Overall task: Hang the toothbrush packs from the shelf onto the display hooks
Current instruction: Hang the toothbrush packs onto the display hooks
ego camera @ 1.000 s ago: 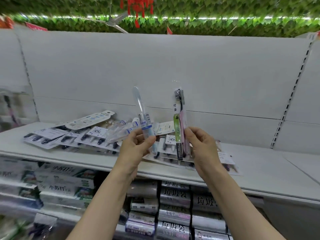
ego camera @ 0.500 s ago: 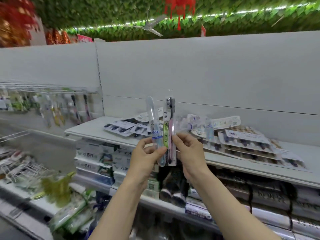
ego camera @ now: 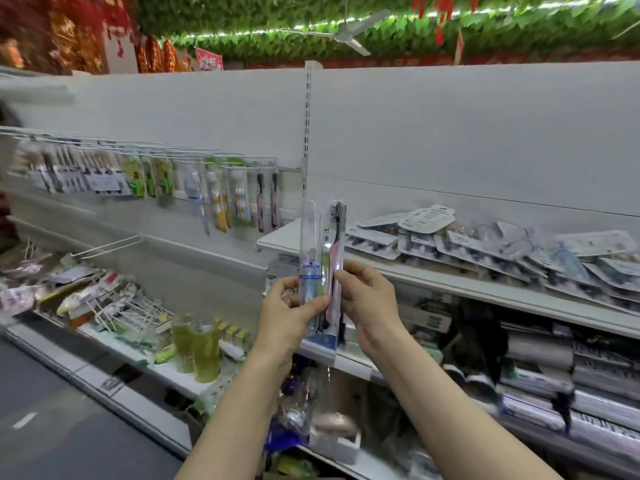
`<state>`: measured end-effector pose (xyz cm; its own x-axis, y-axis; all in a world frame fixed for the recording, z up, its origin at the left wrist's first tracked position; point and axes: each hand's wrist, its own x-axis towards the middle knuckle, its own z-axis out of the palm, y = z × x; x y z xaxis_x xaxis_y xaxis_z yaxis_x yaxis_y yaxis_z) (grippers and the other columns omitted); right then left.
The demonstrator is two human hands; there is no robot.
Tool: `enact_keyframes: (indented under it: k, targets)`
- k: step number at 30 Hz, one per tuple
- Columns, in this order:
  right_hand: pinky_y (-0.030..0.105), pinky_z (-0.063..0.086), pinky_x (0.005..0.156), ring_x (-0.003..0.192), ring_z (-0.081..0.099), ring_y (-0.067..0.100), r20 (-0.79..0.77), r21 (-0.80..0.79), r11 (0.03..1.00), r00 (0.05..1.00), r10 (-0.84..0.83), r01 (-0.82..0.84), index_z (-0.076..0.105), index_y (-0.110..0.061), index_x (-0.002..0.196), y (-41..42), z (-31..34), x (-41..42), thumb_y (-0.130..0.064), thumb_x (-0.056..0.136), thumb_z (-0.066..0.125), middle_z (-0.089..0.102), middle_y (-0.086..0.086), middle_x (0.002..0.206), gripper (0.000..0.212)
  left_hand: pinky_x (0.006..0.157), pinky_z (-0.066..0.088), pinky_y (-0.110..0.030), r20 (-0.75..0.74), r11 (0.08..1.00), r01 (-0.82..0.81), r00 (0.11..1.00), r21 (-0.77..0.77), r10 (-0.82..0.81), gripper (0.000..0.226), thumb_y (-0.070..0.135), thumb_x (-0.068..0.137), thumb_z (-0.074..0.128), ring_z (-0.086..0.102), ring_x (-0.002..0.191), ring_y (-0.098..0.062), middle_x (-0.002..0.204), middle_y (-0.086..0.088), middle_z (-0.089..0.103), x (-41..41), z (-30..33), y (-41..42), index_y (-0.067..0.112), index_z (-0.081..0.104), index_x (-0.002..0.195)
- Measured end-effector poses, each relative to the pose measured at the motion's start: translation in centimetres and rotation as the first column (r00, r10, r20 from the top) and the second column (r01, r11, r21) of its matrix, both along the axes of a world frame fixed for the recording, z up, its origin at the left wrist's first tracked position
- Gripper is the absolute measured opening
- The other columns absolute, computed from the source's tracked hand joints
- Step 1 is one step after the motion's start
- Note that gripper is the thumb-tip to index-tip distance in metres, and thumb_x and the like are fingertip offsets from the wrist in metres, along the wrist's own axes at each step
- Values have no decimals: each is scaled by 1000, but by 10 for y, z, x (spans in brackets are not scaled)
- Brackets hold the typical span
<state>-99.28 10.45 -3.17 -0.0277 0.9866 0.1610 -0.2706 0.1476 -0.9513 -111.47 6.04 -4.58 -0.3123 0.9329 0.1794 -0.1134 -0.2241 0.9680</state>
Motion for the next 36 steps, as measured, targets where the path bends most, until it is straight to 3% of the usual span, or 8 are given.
enact_keyframes:
  k: [4,10,14,20,25,28,34,36]
  targets:
    - [58,56,91,103,70,39,15,30,1000,1000,9,-10,72,-11,107,13,8,-47,-33,90,73,76,13,103,28,69,56,-29,-9,999,-38,999,-2,38,43,4,74,83,72,81,-22,92,-10,74,-42,-8,4,17,58,106]
    - [57,53,96,104,69,37,32,42,998,998,-56,55,73,-20,93,55,15,-108,-37,90,72,76,11,100,18,83,58,-47,-74,998,-58,996,-15,57,44,10,73,85,74,80,-24,86,-6,75,-97,-28,37,21,58,106]
    - [60,52,96,93,69,35,38,88,995,998,-54,51,73,-17,89,98,14,-149,-35,90,73,73,20,100,18,79,59,-43,-91,998,-59,994,-13,58,42,13,74,85,73,79,-20,88,-4,75,-139,-33,73,24,59,104]
    - [50,55,97,102,71,23,-22,90,982,986,-165,167,69,-20,111,188,32,-196,-36,85,77,75,5,104,31,86,56,-38,-125,997,-27,992,-76,17,43,16,77,83,70,90,-17,97,0,74,-201,-28,148,22,59,112]
    - [44,57,92,96,70,25,2,83,973,976,-216,215,68,-15,107,259,53,-225,-28,86,78,73,6,100,26,77,51,-28,-114,995,6,993,-103,-17,41,16,78,82,67,98,-18,104,0,72,-248,-19,205,26,57,110]
    - [35,54,83,86,65,19,32,79,966,968,-250,247,70,-11,106,288,50,-247,-27,85,80,70,2,93,28,82,53,-32,-119,995,-15,993,-103,3,42,14,77,83,69,95,-18,101,-1,74,-271,-22,229,24,58,110]
    - [41,56,91,92,68,22,105,70,956,950,-292,286,73,-13,101,321,41,-274,-23,83,81,72,6,95,22,89,54,-37,-91,992,18,995,-128,-29,40,13,78,82,70,96,-16,101,2,75,-299,-29,260,27,58,107]
    - [40,55,90,90,67,21,112,84,948,942,-315,307,72,-11,104,326,41,-278,-21,84,80,71,5,94,24,83,54,-32,-70,992,41,996,-119,-50,39,10,79,81,69,95,-16,102,0,74,-305,-29,269,24,58,107]
